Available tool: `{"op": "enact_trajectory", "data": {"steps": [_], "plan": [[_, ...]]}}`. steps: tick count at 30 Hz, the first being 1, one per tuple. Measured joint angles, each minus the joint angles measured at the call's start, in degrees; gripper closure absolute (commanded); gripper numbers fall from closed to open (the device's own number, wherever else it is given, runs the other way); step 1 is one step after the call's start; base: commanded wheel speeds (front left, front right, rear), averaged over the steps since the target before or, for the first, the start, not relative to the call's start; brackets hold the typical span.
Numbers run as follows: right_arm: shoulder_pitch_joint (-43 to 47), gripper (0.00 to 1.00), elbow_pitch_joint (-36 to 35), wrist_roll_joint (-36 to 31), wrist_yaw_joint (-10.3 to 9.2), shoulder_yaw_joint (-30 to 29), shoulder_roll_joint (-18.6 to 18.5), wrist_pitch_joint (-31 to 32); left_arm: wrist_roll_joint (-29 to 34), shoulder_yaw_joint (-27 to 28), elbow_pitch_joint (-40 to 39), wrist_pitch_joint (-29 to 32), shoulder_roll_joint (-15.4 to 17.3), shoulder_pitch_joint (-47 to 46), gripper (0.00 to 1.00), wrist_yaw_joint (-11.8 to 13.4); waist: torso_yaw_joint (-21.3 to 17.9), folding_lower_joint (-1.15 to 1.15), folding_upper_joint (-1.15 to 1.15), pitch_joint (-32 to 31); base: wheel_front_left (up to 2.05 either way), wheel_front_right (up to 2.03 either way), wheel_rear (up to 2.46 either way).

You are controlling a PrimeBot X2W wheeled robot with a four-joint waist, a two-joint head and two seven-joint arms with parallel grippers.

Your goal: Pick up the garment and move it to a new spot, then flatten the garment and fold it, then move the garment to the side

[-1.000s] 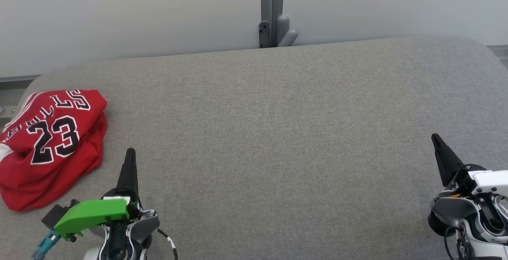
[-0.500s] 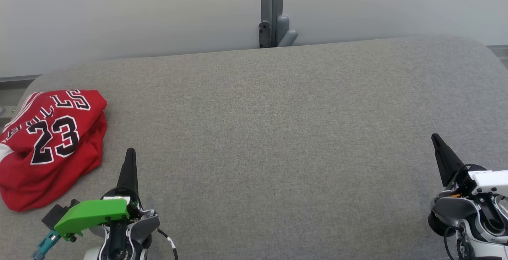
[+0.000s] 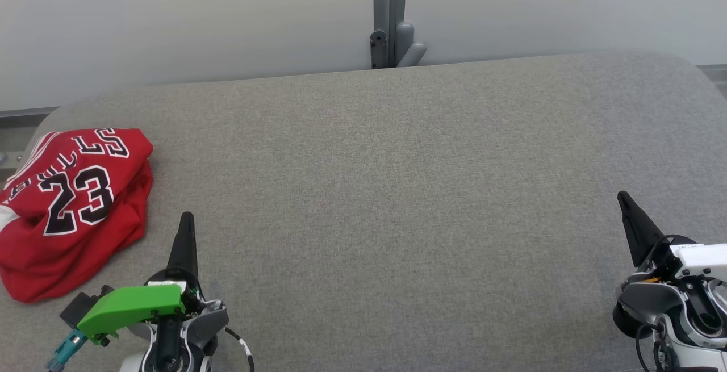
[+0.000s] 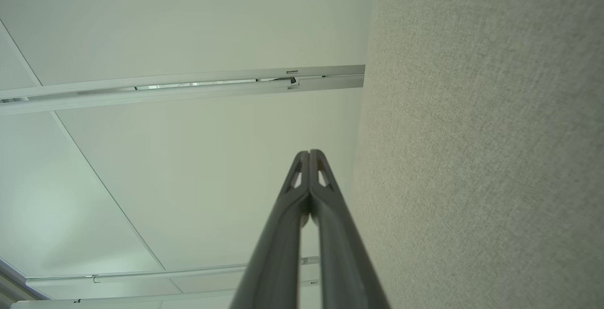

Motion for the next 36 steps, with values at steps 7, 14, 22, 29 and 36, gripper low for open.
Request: {"op": "enact_trajectory", "data": {"steps": [7, 14, 22, 29, 36], "plan": [[-0.01, 1.00, 0.00, -0.01, 0.00, -0.02, 0.02, 0.00, 0.00, -0.01, 0.00, 0.00, 0.00, 0.00, 1.00, 0.00, 0.00, 0.00, 0.00, 0.00, 0.00, 0.00, 0.00], [-0.01, 1.00, 0.00, -0.01, 0.00, -0.05, 0.04, 0.01, 0.00, -0.01, 0.00, 0.00, 0.00, 0.00, 1.00, 0.00, 0.00, 0.00, 0.00, 0.00, 0.00, 0.00, 0.00], [-0.02, 1.00, 0.00, -0.02, 0.00, -0.08, 0.08, 0.15, 0.00, -0.01, 0.00, 0.00, 0.00, 0.00, 1.00, 0.00, 0.00, 0.00, 0.00, 0.00, 0.00, 0.00, 0.00], [-0.02, 1.00, 0.00, -0.02, 0.00, -0.11, 0.10, 0.15, 0.00, -0.01, 0.00, 0.00, 0.00, 0.00, 1.00, 0.00, 0.00, 0.00, 0.00, 0.00, 0.00, 0.00, 0.00], [-0.02, 1.00, 0.00, -0.08, 0.00, -0.13, 0.13, 0.15, 0.00, -0.01, 0.00, 0.00, 0.00, 0.00, 1.00, 0.00, 0.00, 0.00, 0.00, 0.00, 0.00, 0.00, 0.00]]}}
